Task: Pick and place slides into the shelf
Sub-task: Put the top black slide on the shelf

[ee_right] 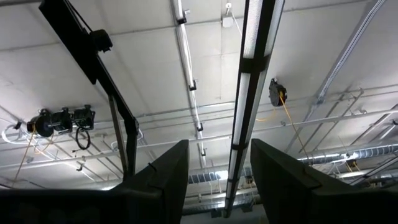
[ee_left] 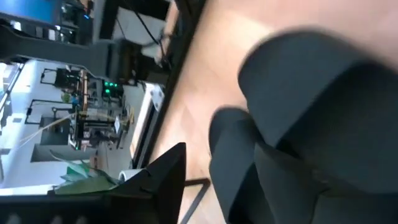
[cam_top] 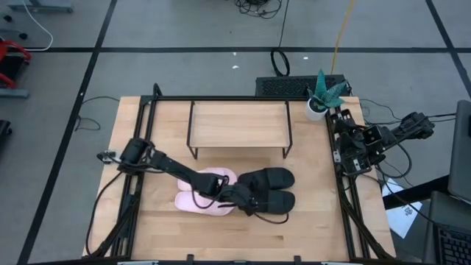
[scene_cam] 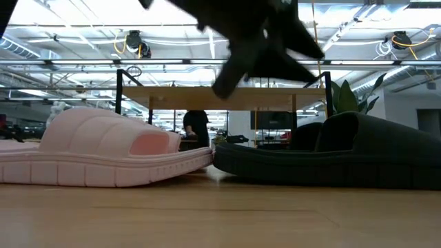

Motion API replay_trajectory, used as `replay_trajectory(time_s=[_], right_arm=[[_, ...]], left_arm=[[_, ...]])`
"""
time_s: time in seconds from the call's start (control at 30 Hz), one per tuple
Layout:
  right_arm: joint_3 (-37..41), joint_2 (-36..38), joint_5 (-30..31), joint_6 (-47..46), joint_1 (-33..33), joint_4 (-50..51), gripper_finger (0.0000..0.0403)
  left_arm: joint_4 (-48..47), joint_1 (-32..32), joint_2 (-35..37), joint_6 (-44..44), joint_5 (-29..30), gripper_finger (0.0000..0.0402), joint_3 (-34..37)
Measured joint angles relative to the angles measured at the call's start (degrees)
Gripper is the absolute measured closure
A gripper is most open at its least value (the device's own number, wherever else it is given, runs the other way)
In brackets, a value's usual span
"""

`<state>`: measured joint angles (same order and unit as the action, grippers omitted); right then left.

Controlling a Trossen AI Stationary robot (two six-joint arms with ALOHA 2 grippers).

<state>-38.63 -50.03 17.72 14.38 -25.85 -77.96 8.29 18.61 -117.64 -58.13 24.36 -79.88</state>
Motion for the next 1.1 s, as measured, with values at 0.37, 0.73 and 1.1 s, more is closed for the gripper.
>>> replay_trajectory(time_s=[0.37,0.73,1.1], right_arm=[[0.0,0.0,0.0,0.0,0.0,0.2,0.0241],[0.0,-0.1,0.0,0.3,0.0,0.2,0.0241],[0.0,-0.1,0.0,2.6,0.0,0.2,0.0241]], left_arm=[[2.9,-4.1,-3.2,-3.2,-1.1,0.0241,0.0],[3.3,-5.8,-5.0,-4.7,-3.7,0.0229,0.0],[3.8,-7.3,-5.8,-4.8,-8.2,0.0238,0.0]])
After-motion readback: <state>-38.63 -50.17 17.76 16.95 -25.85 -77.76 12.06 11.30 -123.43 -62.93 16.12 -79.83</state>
